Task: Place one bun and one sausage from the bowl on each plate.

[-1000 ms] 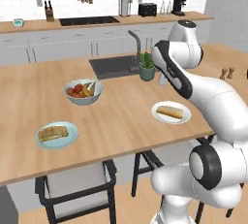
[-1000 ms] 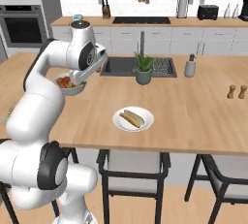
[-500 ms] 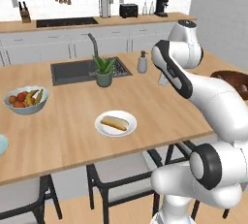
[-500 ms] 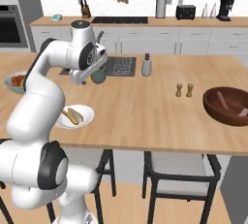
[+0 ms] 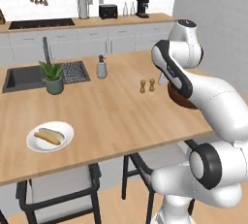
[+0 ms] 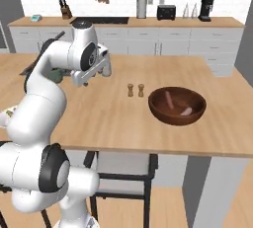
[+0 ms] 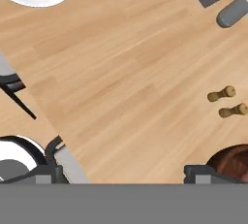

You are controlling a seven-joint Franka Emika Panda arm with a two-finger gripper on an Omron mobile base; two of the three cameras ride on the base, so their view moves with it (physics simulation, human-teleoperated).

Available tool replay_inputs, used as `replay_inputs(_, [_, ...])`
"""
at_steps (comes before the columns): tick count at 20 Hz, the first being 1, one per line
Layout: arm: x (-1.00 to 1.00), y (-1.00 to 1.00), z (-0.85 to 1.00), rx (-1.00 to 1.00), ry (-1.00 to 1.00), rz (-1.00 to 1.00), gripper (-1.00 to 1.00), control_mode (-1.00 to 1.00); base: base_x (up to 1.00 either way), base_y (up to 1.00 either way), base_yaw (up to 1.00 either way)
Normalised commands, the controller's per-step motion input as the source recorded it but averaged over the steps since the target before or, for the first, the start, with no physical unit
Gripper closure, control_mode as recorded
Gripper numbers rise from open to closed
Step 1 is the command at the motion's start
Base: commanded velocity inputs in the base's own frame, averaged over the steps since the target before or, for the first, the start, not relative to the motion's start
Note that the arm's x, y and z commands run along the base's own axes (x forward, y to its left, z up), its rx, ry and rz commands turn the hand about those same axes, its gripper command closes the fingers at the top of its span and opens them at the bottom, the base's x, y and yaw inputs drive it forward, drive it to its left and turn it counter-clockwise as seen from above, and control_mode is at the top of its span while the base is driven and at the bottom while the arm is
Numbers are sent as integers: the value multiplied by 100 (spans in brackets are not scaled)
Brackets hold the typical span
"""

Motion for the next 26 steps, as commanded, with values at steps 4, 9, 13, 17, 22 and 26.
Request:
replay_inputs(4, [0,0,0,0,0,0,-100,100,0,-100,0])
replay_inputs(9, [0,0,0,0,0,0,-100,100,0,-100,0])
replay_inputs(13, [0,0,0,0,0,0,-100,100,0,-89,-1])
replay_inputs(17, [3,-26,-1,14,5,-16,-100,-100,0,0,0])
replay_inputs(22, [23,5,-4,4,34,-32,-100,-100,0,0,0])
replay_inputs(26, [34,18,-4,1,38,-35,-100,-100,0,0,0])
